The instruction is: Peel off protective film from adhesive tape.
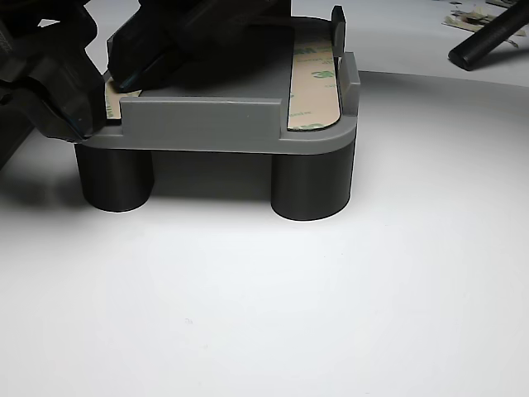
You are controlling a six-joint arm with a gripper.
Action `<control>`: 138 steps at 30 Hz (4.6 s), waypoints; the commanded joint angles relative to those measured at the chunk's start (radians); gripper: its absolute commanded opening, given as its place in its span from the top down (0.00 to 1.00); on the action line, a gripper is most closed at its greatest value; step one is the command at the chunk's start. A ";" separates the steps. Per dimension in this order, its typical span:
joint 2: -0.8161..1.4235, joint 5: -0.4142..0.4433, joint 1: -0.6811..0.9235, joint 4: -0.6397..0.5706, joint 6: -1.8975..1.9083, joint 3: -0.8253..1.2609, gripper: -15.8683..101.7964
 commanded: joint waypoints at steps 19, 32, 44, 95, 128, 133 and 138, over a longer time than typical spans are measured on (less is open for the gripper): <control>0.015 0.000 0.005 -0.002 0.003 -0.044 0.96; 0.014 0.002 0.005 -0.002 0.003 -0.044 0.96; 0.014 0.002 0.006 -0.002 0.003 -0.048 0.96; -0.029 0.015 0.029 0.052 0.038 -0.080 0.96; -0.057 0.018 0.048 0.117 0.055 -0.133 0.96; -0.060 0.018 0.048 0.123 0.057 -0.138 0.96; -0.057 0.023 0.048 0.126 0.054 -0.138 0.96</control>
